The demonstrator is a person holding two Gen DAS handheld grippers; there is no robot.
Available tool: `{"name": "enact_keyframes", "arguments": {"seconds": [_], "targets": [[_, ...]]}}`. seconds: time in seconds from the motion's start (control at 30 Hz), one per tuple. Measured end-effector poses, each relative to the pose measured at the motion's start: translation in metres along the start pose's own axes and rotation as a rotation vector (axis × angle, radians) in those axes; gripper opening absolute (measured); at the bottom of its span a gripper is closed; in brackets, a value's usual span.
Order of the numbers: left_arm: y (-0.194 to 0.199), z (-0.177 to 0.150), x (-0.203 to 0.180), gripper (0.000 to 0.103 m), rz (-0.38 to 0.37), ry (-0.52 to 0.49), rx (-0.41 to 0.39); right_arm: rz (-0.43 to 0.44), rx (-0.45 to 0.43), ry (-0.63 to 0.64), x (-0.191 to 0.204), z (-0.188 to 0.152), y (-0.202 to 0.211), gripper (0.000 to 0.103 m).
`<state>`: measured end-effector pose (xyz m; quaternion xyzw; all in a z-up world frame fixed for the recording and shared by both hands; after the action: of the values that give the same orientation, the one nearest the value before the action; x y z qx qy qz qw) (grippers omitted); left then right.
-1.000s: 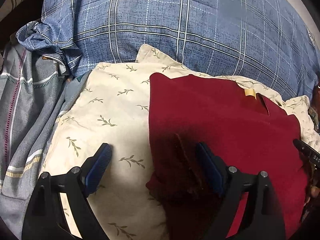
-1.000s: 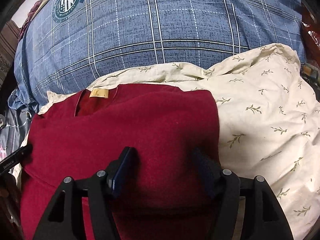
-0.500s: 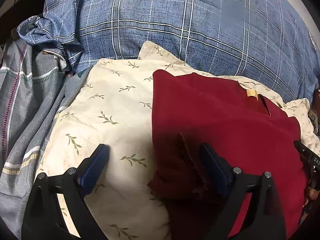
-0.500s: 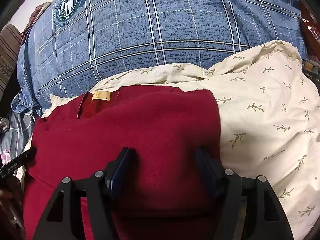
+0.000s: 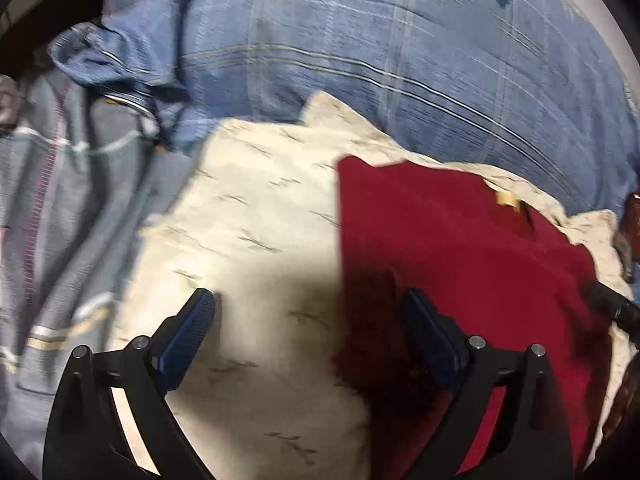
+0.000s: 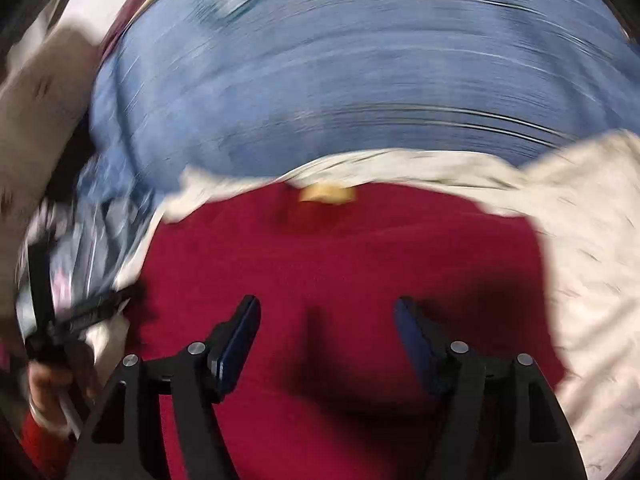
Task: Fold small clothes
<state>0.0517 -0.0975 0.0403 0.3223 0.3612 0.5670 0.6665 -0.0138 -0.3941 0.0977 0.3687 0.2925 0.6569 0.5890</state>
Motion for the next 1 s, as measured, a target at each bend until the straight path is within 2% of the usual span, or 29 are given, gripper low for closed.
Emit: {"name": "enact_keyframes", "arguments": {"seconds": [0.07,0.17,0.23,0.33,0.4,0.43,0.47,0.53,0.57,0.73,0.87,0.93,1.0], "targets": [[0.005,0.001,0.006,0.096,0.013,-0.002,-0.018,-0.003,-0.002,0.128,0.035,0.009,-0.016,0.071],[0.007,0.002,0.017,0.096,-0.017,0.023,-0.01,-0.066,-0.01,0.281,0.07,0.026,-0.042,0.071],[0.006,0.004,0.021,0.096,-0.026,0.04,-0.007,-0.056,-0.007,0.335,0.079,0.035,-0.05,0.072],[0.004,0.009,0.025,0.096,-0.03,0.057,-0.002,-0.033,0.05,0.424,0.093,0.044,-0.069,0.072],[0.003,0.013,0.026,0.096,-0.03,0.063,-0.006,0.002,0.076,0.47,0.098,0.044,-0.079,0.068],[0.002,0.014,0.026,0.096,-0.029,0.065,-0.007,0.029,0.095,0.475,0.099,0.045,-0.083,0.057],[0.002,0.014,0.026,0.096,-0.03,0.066,-0.005,0.063,0.112,0.476,0.099,0.044,-0.085,0.034],[0.001,0.014,0.026,0.096,-0.029,0.067,0.002,0.044,0.088,0.508,0.108,0.041,-0.079,0.009],[0.0,0.013,0.026,0.096,-0.029,0.067,0.004,0.02,0.068,0.53,0.111,0.039,-0.075,0.004],[0.005,0.014,0.026,0.096,-0.033,0.081,-0.019,0.025,-0.016,0.458,0.115,0.05,-0.063,0.0],[0.004,0.013,0.025,0.096,-0.036,0.078,-0.013,0.06,0.013,0.373,0.112,0.054,-0.076,0.0],[0.004,0.013,0.025,0.096,-0.044,0.078,-0.014,0.113,-0.001,0.321,0.106,0.053,-0.066,0.003],[0.006,0.013,0.024,0.096,-0.061,0.082,-0.018,0.11,-0.005,0.294,0.099,0.049,-0.054,0.007]]}}
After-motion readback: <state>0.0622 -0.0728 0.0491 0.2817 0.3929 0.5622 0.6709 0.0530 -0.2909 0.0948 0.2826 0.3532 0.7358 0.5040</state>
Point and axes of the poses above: each gripper's, at about its wrist camera, not at the fingertips, and y roughly against the way its jaws point, x to its left, z to its top, the point moved 2 cm from there along -y, roughly the way its jaws point, and after that the axes turned 8 degrees about x, right-handed, at the moved point
